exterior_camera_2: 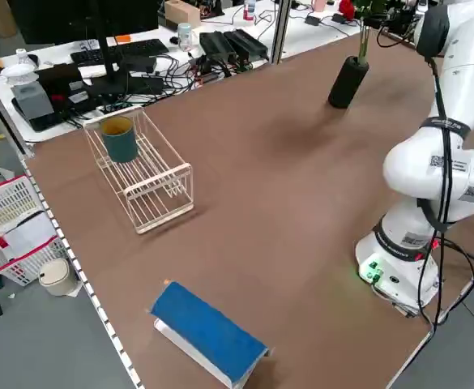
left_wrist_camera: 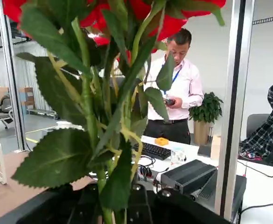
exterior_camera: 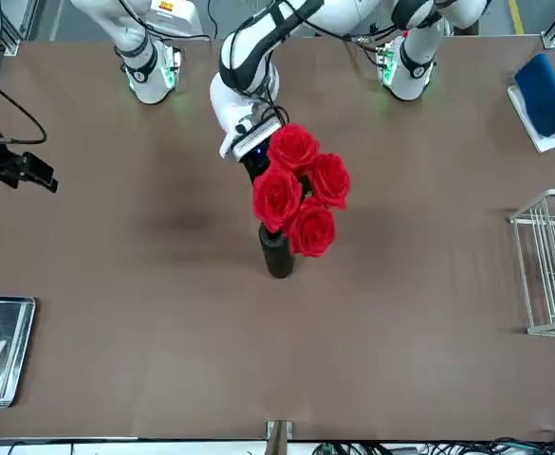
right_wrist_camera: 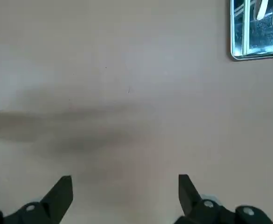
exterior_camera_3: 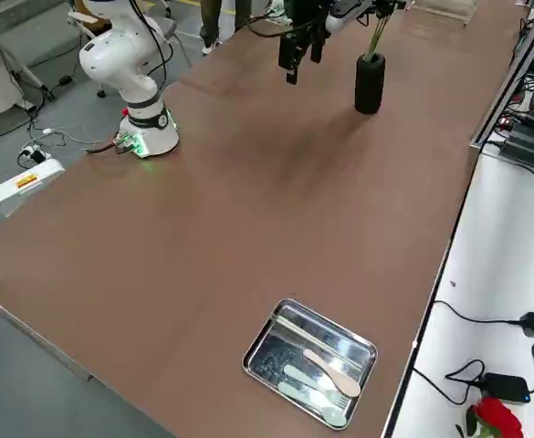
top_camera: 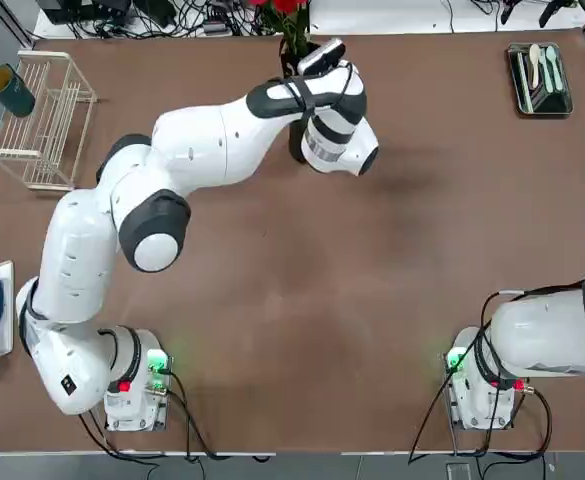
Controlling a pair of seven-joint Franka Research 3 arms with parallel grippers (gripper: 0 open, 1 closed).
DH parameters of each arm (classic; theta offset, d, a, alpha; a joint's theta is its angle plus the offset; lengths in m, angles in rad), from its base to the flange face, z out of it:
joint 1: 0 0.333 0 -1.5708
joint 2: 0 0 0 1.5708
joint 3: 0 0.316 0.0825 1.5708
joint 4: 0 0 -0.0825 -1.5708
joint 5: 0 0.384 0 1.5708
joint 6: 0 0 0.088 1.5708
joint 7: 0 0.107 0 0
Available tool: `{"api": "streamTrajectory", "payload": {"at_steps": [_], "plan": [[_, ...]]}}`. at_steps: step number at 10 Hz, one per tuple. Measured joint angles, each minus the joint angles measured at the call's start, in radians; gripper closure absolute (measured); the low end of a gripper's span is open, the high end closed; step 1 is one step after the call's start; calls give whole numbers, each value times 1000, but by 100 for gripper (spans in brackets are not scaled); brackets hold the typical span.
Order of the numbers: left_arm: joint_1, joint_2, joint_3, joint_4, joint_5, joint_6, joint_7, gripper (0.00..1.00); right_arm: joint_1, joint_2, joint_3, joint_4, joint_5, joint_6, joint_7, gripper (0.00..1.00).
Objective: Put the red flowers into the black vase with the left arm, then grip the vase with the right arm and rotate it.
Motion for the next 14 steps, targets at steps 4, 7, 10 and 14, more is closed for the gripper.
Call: {"api": "streamTrajectory", "payload": {"at_steps": [4, 7, 10, 14], "plan": [[0, 1, 17, 1, 0, 0, 0, 94, -2, 0, -2, 0, 0, -7, 0, 0], [0, 1, 17, 3, 0, 0, 0, 94, -2, 0, -2, 0, 0, -8, 0, 0], [1, 0, 27, 8, 2, -1, 0, 94, -1, 0, -1, 0, 0, -8, 0, 0], [1, -2, 38, 24, 4, -1, 4, 94, -1, 0, -2, 0, 0, -11, 0, 0]]}}
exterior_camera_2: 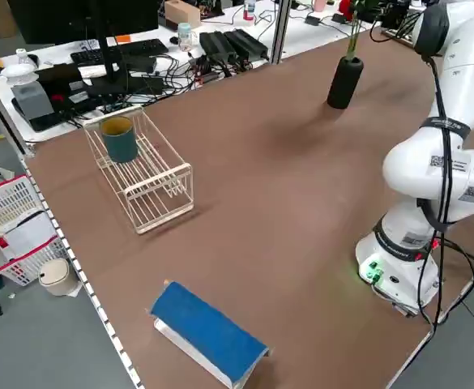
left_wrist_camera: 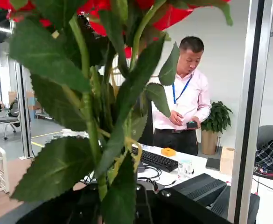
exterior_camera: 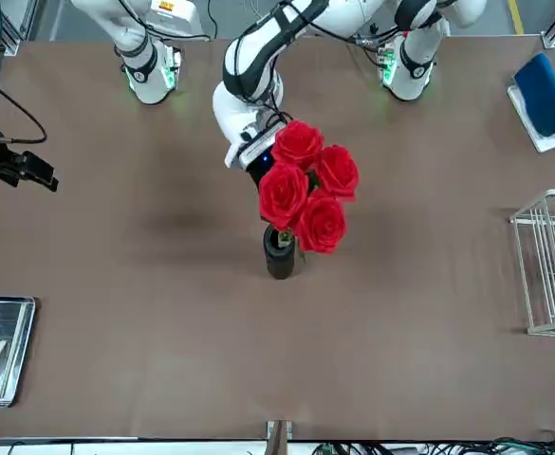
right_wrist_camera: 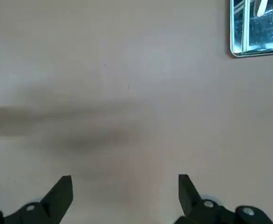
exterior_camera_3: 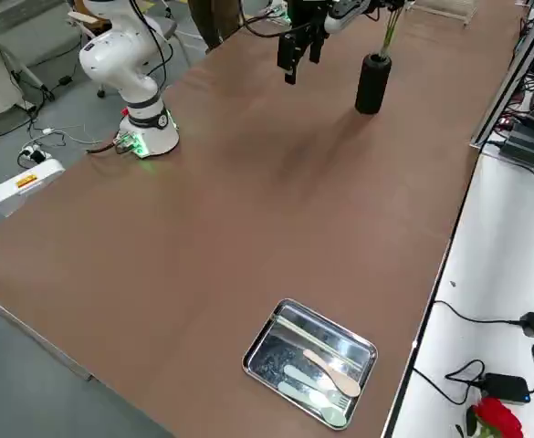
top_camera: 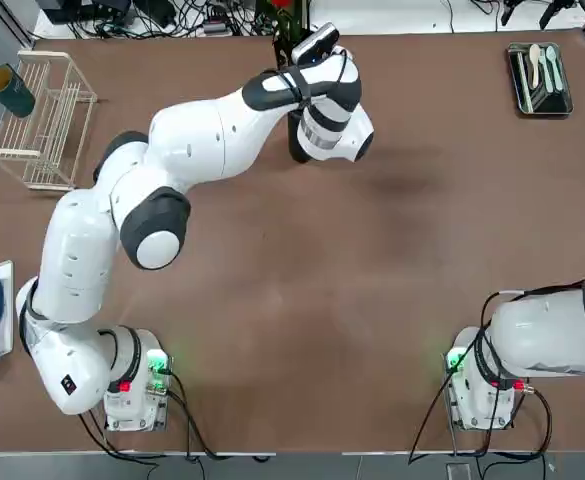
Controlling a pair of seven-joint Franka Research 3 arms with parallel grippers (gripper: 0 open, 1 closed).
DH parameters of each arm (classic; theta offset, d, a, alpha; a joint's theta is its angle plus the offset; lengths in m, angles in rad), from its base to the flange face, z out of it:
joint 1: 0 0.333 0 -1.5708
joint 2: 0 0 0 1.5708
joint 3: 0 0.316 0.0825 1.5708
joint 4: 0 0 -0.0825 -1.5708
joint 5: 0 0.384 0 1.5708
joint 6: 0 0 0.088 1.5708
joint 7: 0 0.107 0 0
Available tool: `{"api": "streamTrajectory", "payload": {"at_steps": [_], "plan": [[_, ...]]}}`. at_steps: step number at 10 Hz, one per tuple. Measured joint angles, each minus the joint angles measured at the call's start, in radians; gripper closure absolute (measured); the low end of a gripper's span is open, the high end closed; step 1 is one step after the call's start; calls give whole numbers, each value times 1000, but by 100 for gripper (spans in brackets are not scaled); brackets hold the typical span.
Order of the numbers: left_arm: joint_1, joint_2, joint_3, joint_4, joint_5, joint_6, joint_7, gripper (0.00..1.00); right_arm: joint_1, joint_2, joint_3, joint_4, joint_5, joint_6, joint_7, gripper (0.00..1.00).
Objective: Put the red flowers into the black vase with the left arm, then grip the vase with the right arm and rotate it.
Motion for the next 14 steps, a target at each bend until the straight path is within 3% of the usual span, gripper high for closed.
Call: {"api": "streamTrajectory", "payload": {"at_steps": [14], "plan": [[-20, 0, -10, 1, 1, 0, -6, 94, 0, 0, 1, 0, 0, -13, 1, 0]]}}
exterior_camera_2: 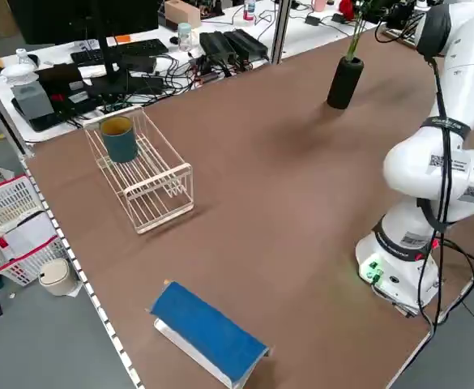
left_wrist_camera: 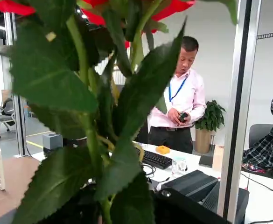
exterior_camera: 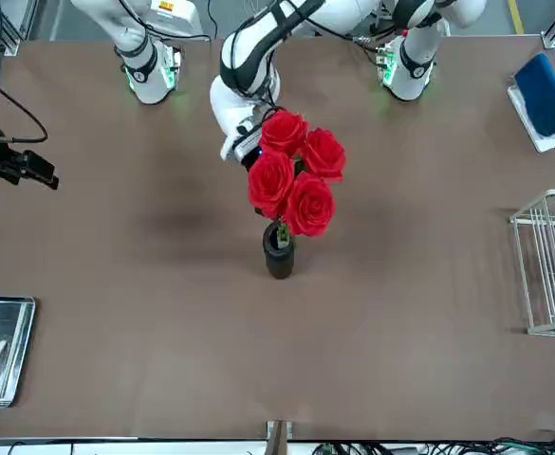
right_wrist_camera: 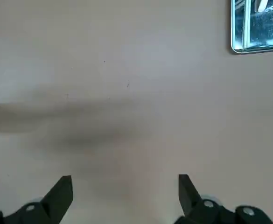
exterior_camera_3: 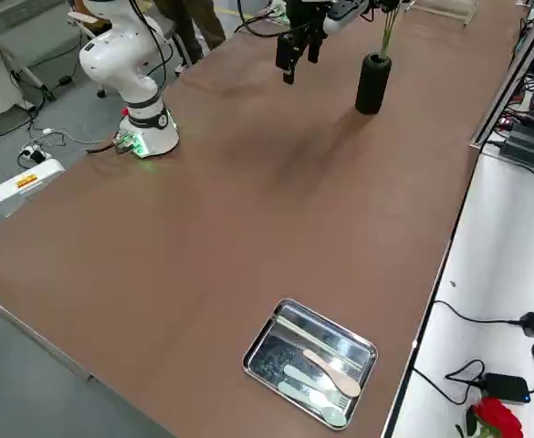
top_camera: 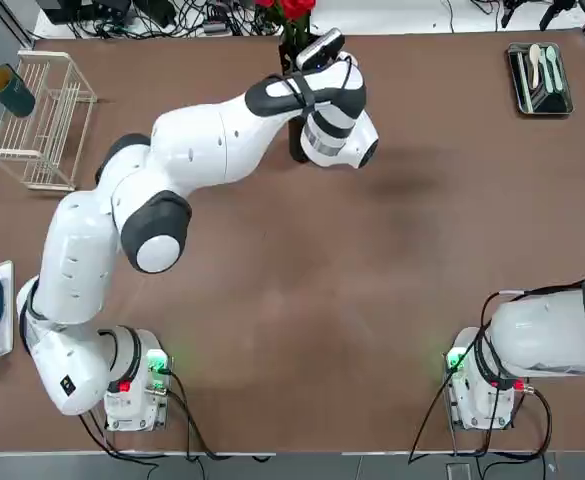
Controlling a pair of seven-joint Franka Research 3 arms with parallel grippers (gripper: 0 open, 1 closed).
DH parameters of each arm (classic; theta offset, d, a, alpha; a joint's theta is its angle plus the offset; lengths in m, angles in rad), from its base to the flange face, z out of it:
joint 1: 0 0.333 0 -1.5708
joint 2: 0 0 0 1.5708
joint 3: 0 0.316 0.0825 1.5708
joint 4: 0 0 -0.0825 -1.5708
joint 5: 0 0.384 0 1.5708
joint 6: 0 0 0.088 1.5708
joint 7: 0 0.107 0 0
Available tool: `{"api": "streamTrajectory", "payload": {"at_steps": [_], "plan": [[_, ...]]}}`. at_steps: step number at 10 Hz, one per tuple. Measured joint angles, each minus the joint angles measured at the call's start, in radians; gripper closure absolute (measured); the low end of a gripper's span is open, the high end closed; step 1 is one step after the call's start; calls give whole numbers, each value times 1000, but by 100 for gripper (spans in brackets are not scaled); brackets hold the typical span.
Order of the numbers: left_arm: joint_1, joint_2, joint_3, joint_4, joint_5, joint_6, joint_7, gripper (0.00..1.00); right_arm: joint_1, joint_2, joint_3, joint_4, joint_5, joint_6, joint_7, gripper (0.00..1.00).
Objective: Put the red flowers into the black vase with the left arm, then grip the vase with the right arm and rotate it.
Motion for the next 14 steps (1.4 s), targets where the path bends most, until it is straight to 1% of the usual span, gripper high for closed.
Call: {"api": "streamTrajectory", "payload": {"at_steps": [6, 9, 14], "plan": [[-6, 0, -4, 2, 0, 0, 0, 94, 0, 0, 0, 0, 0, 12, 0, 0], [-22, -1, -8, 27, 0, 0, 0, 94, 0, 0, 0, 1, 0, 18, 0, 0], [-19, -1, 2, 29, 0, 0, 0, 94, -2, 0, -3, 0, -1, 15, 1, 0]]}}
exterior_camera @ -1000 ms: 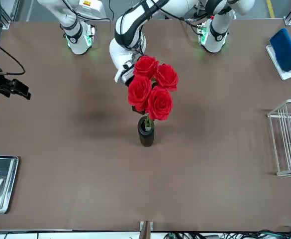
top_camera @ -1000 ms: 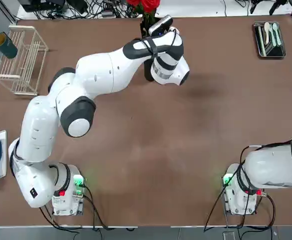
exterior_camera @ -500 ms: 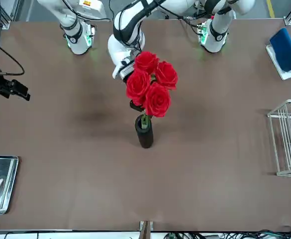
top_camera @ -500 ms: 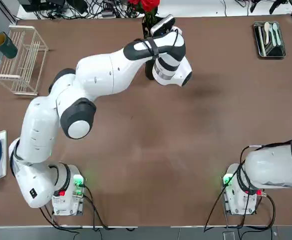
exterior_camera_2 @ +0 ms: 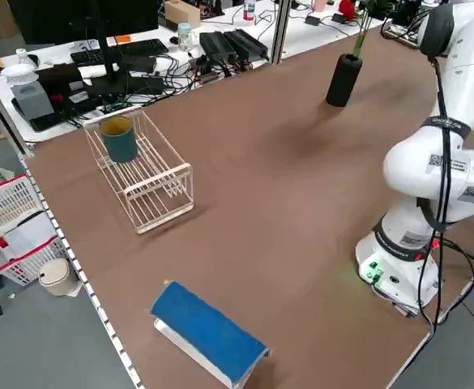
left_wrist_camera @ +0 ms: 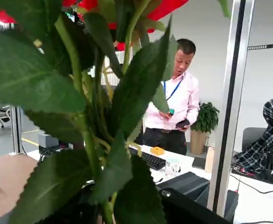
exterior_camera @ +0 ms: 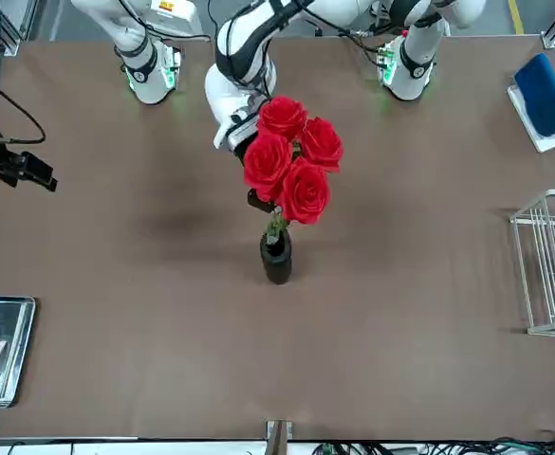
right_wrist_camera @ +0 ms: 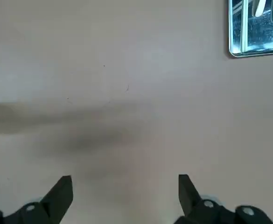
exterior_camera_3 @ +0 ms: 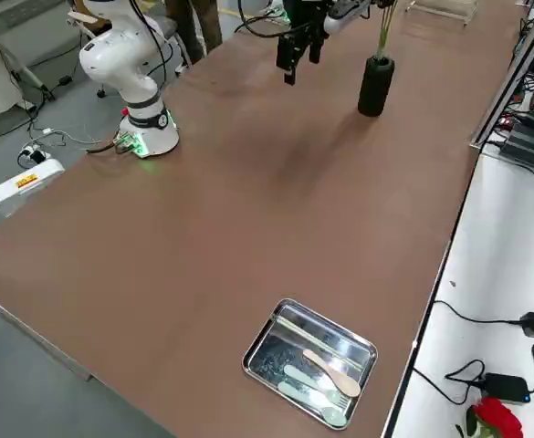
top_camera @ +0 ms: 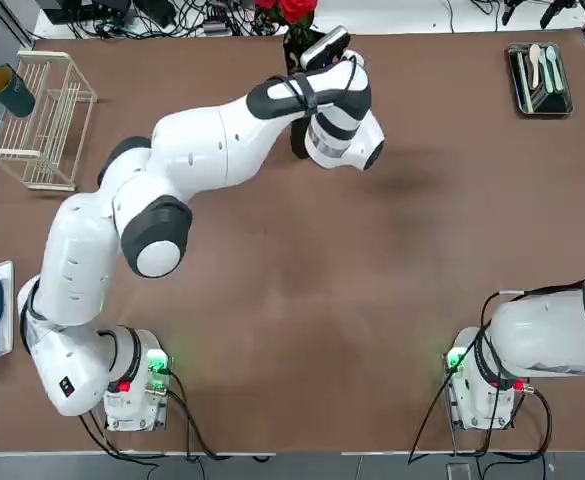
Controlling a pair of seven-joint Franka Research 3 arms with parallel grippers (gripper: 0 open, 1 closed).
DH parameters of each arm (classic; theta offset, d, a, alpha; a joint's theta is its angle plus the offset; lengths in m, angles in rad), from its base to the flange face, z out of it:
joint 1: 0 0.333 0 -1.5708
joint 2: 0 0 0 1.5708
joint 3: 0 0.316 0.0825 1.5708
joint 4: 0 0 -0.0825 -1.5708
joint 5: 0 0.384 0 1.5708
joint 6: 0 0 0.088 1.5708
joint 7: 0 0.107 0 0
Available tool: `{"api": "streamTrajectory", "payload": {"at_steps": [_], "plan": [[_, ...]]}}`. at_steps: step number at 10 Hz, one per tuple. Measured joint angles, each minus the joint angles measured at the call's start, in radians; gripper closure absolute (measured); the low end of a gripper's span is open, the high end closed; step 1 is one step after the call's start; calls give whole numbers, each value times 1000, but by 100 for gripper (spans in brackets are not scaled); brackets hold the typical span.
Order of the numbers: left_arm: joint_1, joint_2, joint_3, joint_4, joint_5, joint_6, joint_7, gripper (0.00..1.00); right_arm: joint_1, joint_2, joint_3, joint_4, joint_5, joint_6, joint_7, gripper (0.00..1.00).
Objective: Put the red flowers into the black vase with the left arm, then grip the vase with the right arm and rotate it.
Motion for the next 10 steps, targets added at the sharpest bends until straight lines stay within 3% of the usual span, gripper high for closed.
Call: {"api": "streamTrajectory", "payload": {"at_steps": [10], "plan": [[13, 34, 11, -7, 0, 0, -19, 94, 1, 0, 1, -2, 0, -2, 0, 0]]}}
